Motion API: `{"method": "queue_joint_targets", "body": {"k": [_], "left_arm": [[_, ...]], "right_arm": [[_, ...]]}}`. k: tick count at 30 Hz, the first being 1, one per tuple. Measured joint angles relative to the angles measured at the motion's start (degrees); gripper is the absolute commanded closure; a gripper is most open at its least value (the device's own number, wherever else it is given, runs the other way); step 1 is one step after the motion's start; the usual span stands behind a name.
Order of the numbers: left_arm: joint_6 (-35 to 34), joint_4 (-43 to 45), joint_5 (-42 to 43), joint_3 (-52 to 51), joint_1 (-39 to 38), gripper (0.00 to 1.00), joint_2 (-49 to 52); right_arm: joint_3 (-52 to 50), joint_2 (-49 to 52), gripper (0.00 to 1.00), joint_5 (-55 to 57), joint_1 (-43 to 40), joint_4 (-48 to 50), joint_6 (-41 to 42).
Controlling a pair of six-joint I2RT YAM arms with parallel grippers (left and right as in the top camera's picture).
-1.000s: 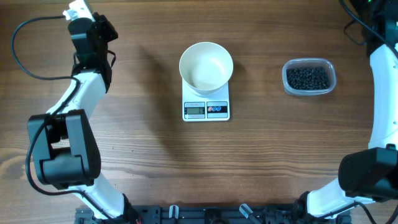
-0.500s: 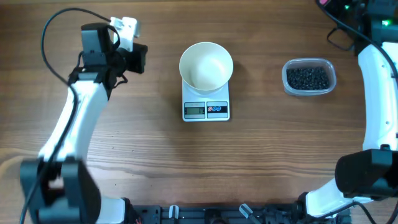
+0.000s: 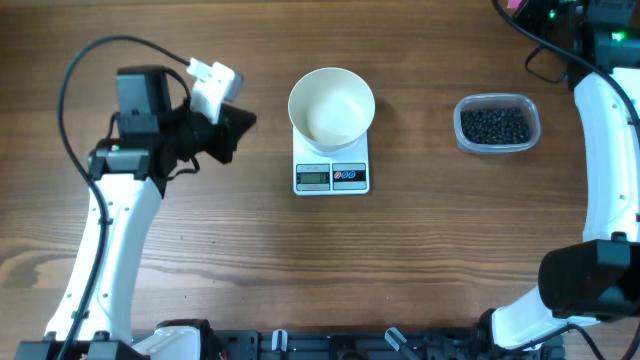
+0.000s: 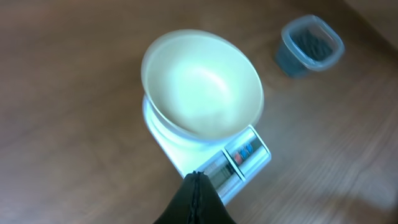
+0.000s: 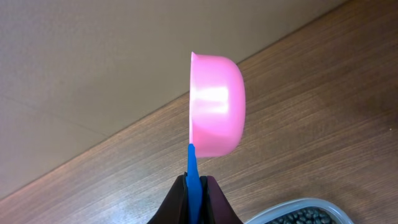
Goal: Scoop item into bowl and weigh 150g on scale
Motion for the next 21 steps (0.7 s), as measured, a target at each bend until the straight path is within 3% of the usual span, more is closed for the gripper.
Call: {"method": "queue_joint_targets", "body": {"k": [12,21], "left_arm": [[1.16,2.14,2.54,-10.56,-0.61,0.96,0.0],[5.05,1.4,-11.72,-10.78,-10.19,0.96,0.0]], "right_arm": [[0.0,0.0,0.96,-1.38,0.0,-1.62,-0.02],[0.0,0.0,0.96,-2.21,-0.02,-2.14,-0.02]]}}
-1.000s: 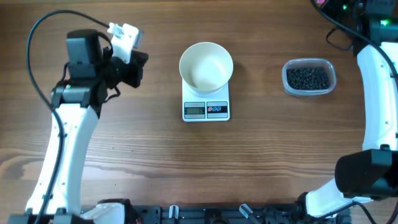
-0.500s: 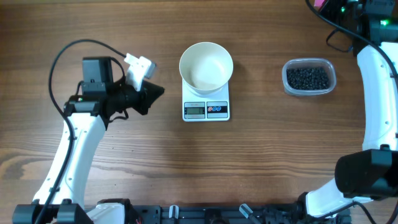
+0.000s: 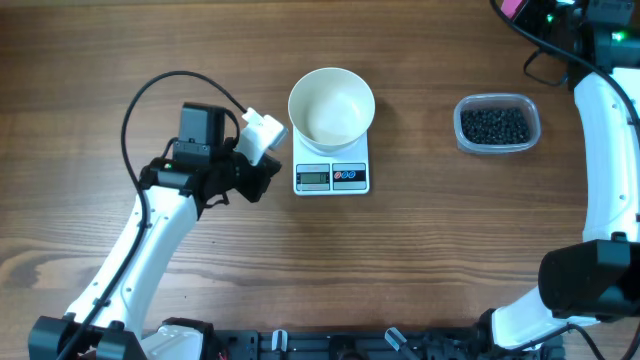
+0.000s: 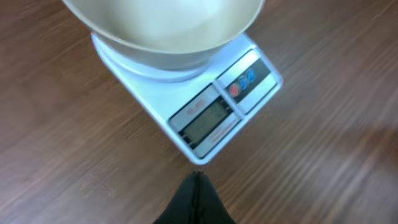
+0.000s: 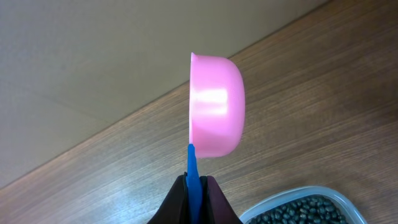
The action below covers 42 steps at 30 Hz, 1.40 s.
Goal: Scoop item into bowl and weigh 150g on scale
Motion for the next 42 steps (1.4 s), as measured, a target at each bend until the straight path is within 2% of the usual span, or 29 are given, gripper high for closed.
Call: {"method": "queue_joint_targets", "body": {"k": [9,22,24,25,26,27,28,42], "left_arm": [[6.1,1.64,-3.63,-1.81,2.51,0.96,0.0],[7.21,1.77,2.43,-1.81,2.56,0.96,0.0],[7.3,1.77,2.58,-1.81,2.56,0.94,0.0],[7.3,1.77,2.62,-1.81,2.56,0.91,0.0],[7.32,1.77,2.64,-1.81,2.56,0.83,0.0],[7.45,1.75,2.62,-1.81,2.56,0.31,0.0],[7.58,1.75,2.64,-1.81,2.56,0.0,0.0],[7.69,1.75,2.67,-1.81,2.56,0.0,0.0]], "right_arm": [[0.0,0.0,0.96,-0.39,0.0,-0.44,0.0],[0.0,0.0,0.96,-0.81,0.02,-1.27,0.0],[0.0,0.0,0.96,-0.83,0.02,-1.27,0.0],[0.0,0.0,0.96,-0.83,0.0,-1.27,0.0],[0.0,0.0,0.96,-0.83,0.02,-1.27,0.0],[0.0,0.0,0.96,-0.83,0.02,-1.27,0.0],[0.0,0.0,0.96,-0.83,0.02,-1.27,0.0],[0.0,0.0,0.96,-1.01,0.02,-1.22,0.0]]}}
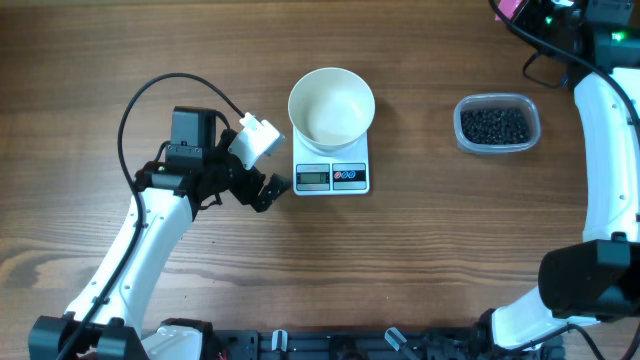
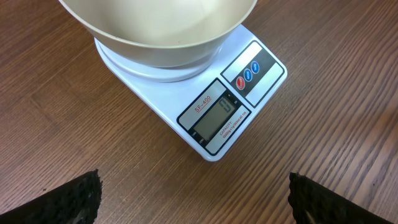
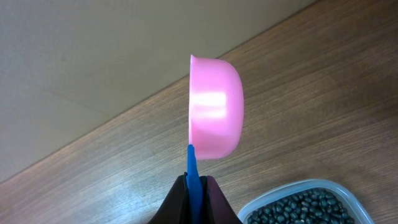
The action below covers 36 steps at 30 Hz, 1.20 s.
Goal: Scoop item into bowl and weigh 150g on scale
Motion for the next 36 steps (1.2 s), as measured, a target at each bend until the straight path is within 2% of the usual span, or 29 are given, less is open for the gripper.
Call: {"method": "queue_joint_targets", "body": {"k": [25,32,36], "left_arm": [[0.0,1.55,0.0,0.0,0.0,0.0,0.0],[0.0,1.55,0.0,0.0,0.0,0.0,0.0],[0.0,1.55,0.0,0.0,0.0,0.0,0.0]], "right_arm": [[0.0,0.0,0.96,0.0,0.0,-0.39,-0.07],[0.96,0.0,0.96,-4.96,-0.79,-6.03,-4.33],[6.78,0.07,0.96,-8.0,-3.98,-12.5,-10.29]]}}
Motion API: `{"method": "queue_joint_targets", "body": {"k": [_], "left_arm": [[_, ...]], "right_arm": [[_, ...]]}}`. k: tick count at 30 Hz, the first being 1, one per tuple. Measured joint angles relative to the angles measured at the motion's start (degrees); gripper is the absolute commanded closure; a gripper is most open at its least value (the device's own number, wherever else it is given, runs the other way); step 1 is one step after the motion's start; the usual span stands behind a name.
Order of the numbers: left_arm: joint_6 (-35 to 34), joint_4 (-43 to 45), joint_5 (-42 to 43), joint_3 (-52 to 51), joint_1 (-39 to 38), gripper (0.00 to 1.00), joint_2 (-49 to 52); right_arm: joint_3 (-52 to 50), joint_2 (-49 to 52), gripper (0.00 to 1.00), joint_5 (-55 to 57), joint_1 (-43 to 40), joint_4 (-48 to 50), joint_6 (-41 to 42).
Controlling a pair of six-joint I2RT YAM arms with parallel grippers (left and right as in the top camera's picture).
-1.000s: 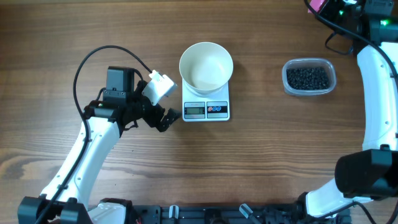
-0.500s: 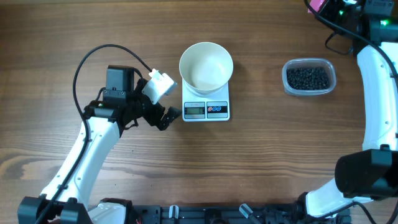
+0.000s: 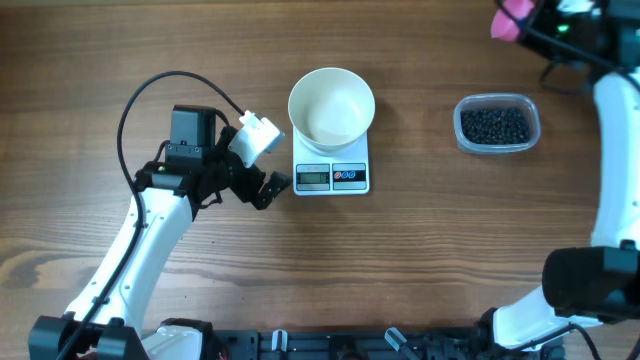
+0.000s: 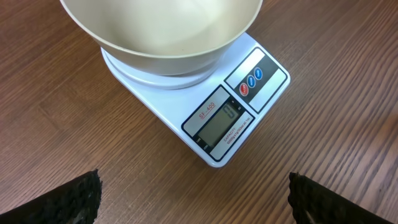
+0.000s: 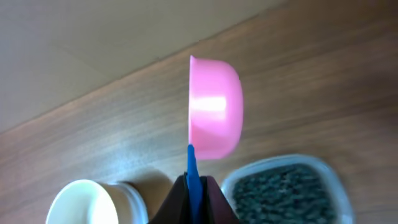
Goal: Scoop item into bowl and weigh 150g on scale
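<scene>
A cream bowl (image 3: 331, 105) stands empty on the white digital scale (image 3: 332, 176) at the table's middle. To the right, a clear tub of dark beans (image 3: 497, 123) sits open. My left gripper (image 3: 272, 185) is low beside the scale's front left corner. Its fingers (image 4: 68, 199) are spread wide and open, with nothing between them. My right gripper (image 5: 192, 186) is shut on the blue handle (image 5: 192, 165) of a pink scoop (image 5: 214, 109). It holds the scoop (image 3: 510, 20) on edge, high behind the tub.
Black cables (image 3: 150, 100) loop over the left arm. The right arm's white link (image 3: 612, 150) runs along the right edge, past the tub. Bare wooden table (image 3: 450, 260) lies in front of the scale.
My right gripper has moved left with the scoop. The scoop now shows at the overhead view's top right, and the bowl and tub both appear under it. The left gripper has barely shifted.
My left gripper was shut and up beside the bowl's left. Then it was shut, low, near the scale's front left. Later it stood open there and stays so. My right gripper held the scoop at the back right throughout, now further left.
</scene>
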Motion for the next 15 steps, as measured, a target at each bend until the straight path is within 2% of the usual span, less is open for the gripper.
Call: {"method": "queue_joint_targets", "body": {"k": [4,9,15], "left_arm": [[0.0,-0.02,-0.02,0.0,0.0,0.0,0.0],[-0.02,0.02,0.0,0.0,0.0,0.0,0.0],[0.0,0.0,-0.02,0.0,0.0,0.0,0.0]], "right_arm": [[6.36,-0.02,0.96,-0.55,-3.21,-7.54,-6.95],[7.89,0.0,0.96,1.95,-4.24,-25.4,-15.23],[7.15,-0.02,0.96,4.66,-4.24,-34.07,-19.65]]}}
